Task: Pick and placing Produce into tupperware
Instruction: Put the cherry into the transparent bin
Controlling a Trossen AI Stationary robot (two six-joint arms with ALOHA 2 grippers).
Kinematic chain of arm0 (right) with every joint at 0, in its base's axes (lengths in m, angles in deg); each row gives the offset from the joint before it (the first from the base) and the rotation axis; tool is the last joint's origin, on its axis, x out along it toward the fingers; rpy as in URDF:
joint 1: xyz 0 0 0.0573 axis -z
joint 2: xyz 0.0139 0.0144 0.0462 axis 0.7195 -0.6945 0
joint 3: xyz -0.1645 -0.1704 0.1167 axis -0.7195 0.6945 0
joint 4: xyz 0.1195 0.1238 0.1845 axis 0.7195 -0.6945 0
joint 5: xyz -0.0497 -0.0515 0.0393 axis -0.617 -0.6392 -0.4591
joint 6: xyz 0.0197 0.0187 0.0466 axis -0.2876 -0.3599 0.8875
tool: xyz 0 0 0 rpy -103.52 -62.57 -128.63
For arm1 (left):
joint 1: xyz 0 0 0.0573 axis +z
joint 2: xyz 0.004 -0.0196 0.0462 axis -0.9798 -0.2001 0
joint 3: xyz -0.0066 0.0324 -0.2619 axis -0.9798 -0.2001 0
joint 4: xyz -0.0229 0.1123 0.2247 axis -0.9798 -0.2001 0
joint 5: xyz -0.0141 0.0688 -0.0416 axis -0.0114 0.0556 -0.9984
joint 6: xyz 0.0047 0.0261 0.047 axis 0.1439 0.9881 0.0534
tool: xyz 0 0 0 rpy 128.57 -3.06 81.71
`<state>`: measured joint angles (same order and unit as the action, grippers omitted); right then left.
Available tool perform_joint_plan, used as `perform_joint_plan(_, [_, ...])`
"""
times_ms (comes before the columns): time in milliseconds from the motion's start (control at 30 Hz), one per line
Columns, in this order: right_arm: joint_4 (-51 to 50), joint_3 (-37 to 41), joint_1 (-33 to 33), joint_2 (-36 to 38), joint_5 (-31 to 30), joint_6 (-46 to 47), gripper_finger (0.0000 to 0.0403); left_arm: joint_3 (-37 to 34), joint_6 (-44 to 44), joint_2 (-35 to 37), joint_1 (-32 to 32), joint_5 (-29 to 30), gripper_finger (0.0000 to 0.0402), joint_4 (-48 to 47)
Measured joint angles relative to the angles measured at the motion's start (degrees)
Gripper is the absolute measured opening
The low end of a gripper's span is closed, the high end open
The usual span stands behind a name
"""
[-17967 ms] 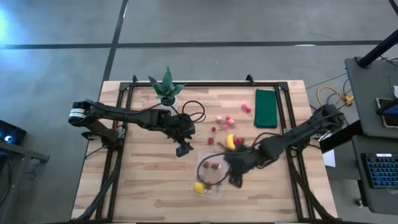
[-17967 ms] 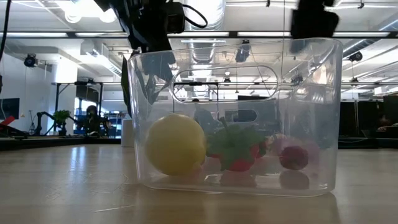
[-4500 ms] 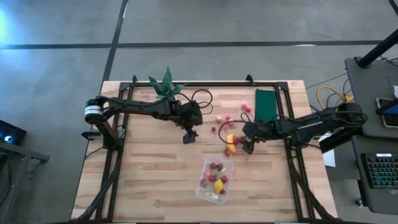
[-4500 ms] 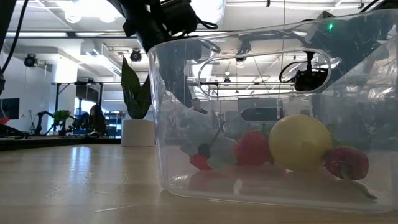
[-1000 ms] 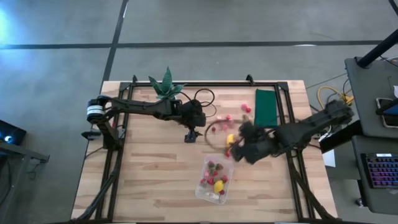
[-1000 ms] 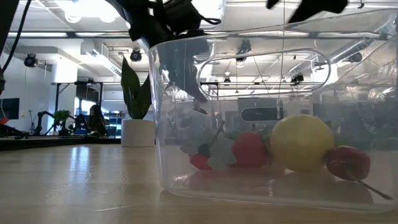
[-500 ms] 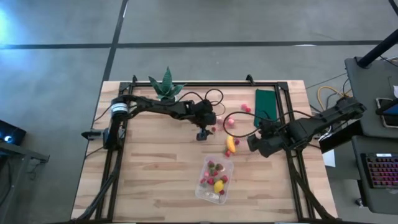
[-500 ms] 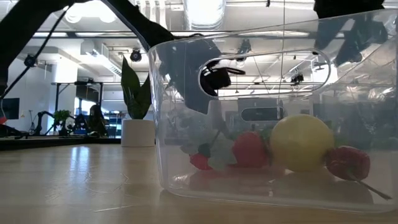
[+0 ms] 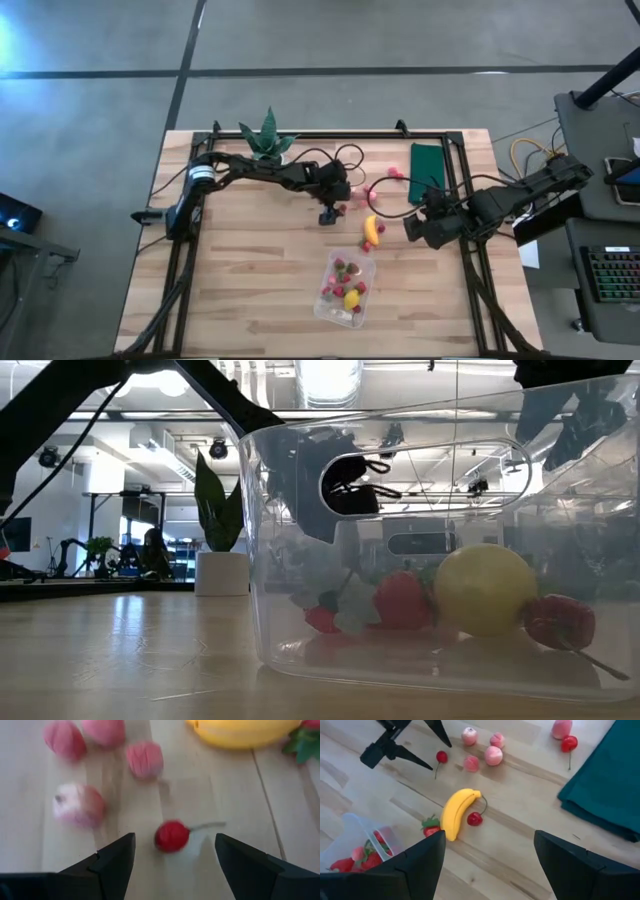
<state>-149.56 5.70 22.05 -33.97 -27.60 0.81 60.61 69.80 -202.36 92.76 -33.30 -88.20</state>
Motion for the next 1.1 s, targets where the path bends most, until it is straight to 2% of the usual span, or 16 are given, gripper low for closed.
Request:
perform_joint_plan(133, [-0.10,0.39,0.00,-0.60,0.01,0.02,0.0293,-0.09,1.55,-0.02,0.00,0.00,0.0249,-0.09])
perform_joint_plan(467, [-0.07,0.44,0.00,-2.13,-0.02,-1.06,0.0295,-0.88,2.66,-0.11,0.00,0.00,0.0178,3.98])
perform_joint_plan(867, [-0.09,0.55,0.00,-2.18,-0.04,-1.68,0.0295,-1.07,3.14,-2.59,0.05,-0.89,0.0128,4.98])
perform_joint_plan(1100, [-0.07,0.55,0.00,-2.14,-0.01,-1.28,0.0289,-1.43,3.08,-1.67,-0.03,-0.60,0.0101,6.50])
